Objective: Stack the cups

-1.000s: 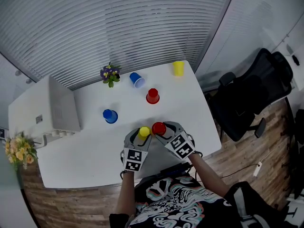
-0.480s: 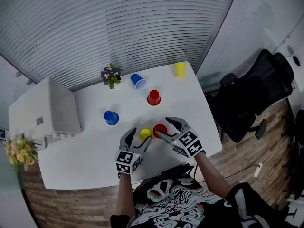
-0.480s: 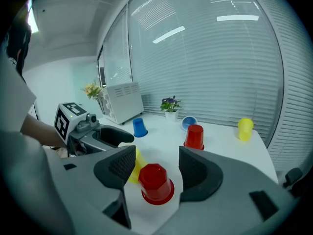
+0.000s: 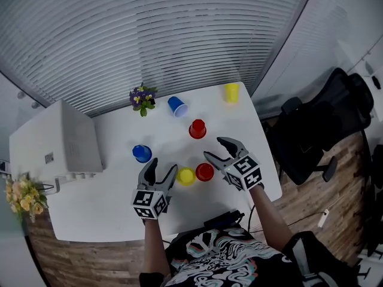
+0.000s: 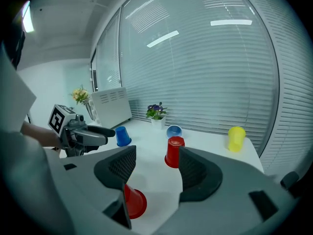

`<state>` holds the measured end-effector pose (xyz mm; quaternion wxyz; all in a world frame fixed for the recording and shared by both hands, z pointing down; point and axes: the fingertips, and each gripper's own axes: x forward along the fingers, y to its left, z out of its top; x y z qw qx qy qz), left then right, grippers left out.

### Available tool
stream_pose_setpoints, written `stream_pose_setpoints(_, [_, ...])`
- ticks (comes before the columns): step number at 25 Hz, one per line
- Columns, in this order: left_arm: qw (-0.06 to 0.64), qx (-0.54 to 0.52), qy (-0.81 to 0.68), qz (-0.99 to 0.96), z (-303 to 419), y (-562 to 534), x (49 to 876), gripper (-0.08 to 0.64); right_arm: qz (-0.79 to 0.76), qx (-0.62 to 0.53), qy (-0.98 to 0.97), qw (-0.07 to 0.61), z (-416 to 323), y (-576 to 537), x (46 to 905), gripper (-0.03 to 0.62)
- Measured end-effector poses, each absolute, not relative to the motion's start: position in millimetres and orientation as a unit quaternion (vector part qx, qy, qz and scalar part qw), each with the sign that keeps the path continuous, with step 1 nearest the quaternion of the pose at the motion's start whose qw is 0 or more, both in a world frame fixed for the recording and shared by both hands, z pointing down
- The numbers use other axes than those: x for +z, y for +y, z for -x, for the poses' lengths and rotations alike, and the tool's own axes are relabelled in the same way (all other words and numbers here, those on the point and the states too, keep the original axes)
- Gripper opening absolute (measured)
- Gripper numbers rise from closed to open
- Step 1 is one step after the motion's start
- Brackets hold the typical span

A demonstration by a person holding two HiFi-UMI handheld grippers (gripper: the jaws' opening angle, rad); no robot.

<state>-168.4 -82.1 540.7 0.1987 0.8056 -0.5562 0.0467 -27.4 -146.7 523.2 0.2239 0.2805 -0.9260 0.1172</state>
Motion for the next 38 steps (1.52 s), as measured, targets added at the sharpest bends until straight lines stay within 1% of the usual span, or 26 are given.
stream_pose_setpoints(8, [0.187,0.049,-0.683,-0.705,250.5,-87.9,555.8,0.313,-0.293,0.114,-0.918,0.241,26.0,-182.7,546.2,0.272])
stream_pose_setpoints(10, [0.187,0.041,-0.709,-0.679,268.1,-82.9,558.0,0.288,-0.295,0.114,-0.917,0.242,28.4,-188.3,552.1,0.27])
stream_pose_setpoints(12, [0.2,0.034,-0.716,-0.668,277.9,-80.5,565.2,0.284,-0.296,0.114,-0.918,0.24,31.0,-193.7,556.0,0.27])
stream_pose_setpoints(14, [0.212,0.041,-0.708,-0.672,279.2,-82.3,574.2,0.287,-0.298,0.112,-0.918,0.237,34.5,-199.8,559.4,0.27])
stream_pose_setpoints(17, [0.212,0.06,-0.702,-0.677,278.1,-88.0,582.1,0.299,-0.3,0.107,-0.917,0.24,40.6,-207.9,566.8,0.27])
stream_pose_setpoints(27, [0.218,0.064,-0.697,-0.68,274.5,-110.5,592.7,0.313,-0.301,0.089,-0.921,0.231,61.7,-227.3,574.4,0.271])
stream_pose_setpoints(30, [0.214,0.074,-0.7,-0.677,274.2,-113.9,594.8,0.311,-0.292,0.091,-0.922,0.239,65.8,-226.6,580.4,0.237])
stream_pose_setpoints(31, [0.213,0.078,-0.702,-0.675,274.8,-114.6,595.8,0.307,-0.292,0.092,-0.921,0.242,66.1,-226.6,582.2,0.224])
stream_pose_setpoints(33, [0.213,0.082,-0.706,-0.671,276.5,-115.3,596.9,0.274,-0.296,0.095,-0.918,0.244,65.2,-227.3,584.1,0.197])
stream_pose_setpoints(35, [0.213,0.084,-0.707,-0.669,278.0,-115.7,597.2,0.236,-0.3,0.1,-0.918,0.241,64.5,-227.8,583.7,0.201])
stream_pose_setpoints(38, [0.21,0.087,-0.709,-0.668,279.0,-116.6,596.4,0.235,-0.301,0.101,-0.918,0.239,63.6,-227.9,581.6,0.206])
